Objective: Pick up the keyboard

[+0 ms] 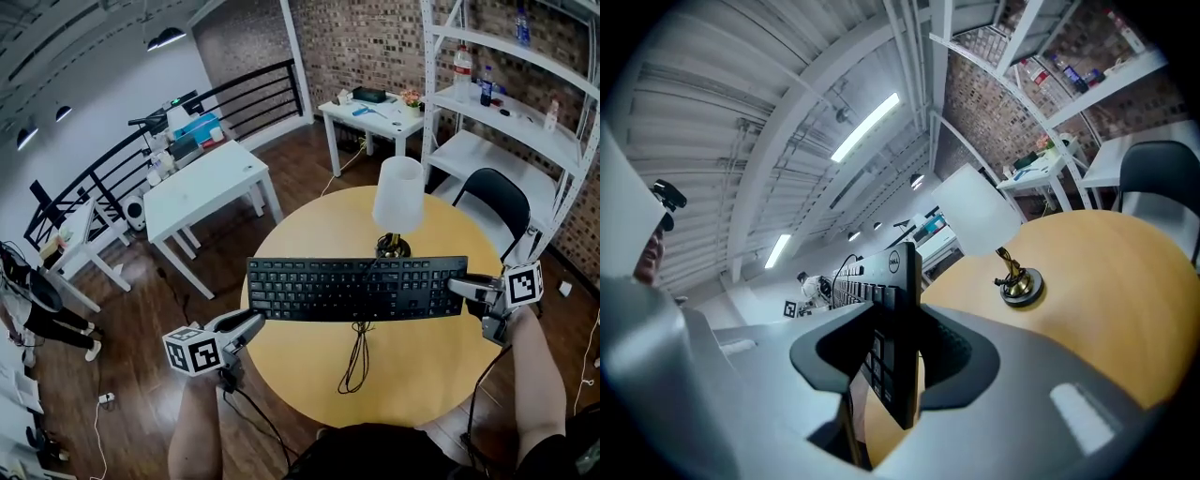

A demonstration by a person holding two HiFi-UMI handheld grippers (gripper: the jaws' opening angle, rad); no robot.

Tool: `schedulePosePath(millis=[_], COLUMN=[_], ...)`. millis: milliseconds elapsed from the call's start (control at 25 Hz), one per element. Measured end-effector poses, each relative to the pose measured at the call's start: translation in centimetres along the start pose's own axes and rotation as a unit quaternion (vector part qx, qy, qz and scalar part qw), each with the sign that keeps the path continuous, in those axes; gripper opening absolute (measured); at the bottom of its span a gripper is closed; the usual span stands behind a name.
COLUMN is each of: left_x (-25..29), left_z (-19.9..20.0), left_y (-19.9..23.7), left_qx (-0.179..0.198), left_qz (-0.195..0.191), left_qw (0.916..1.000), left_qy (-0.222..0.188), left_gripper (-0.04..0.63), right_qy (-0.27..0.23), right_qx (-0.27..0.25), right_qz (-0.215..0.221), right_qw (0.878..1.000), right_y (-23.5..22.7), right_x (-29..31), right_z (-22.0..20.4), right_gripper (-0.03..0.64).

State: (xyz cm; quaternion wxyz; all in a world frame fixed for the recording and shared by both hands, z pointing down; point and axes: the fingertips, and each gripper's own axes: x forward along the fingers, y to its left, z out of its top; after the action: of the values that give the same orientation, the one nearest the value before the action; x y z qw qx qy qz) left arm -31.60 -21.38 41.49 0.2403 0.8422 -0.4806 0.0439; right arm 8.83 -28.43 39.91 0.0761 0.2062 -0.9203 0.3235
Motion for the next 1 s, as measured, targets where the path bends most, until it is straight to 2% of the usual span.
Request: schedulePosePath(millis=[1000], left_x=[0.25], left_z=[0.44], left_y=[0.5], left_qx=[0.006], left_qz=[0.01], left_qw=[0.9998], left_qy=[-0.018], left_gripper=[0.33], right_qy=[-0.007], right_qx=[-0.008], right_qz=[0.002], right_qw=[1.0], right_y=[-0.36], right_x=[0.6], right_z=[0.84], right_gripper=[0.141])
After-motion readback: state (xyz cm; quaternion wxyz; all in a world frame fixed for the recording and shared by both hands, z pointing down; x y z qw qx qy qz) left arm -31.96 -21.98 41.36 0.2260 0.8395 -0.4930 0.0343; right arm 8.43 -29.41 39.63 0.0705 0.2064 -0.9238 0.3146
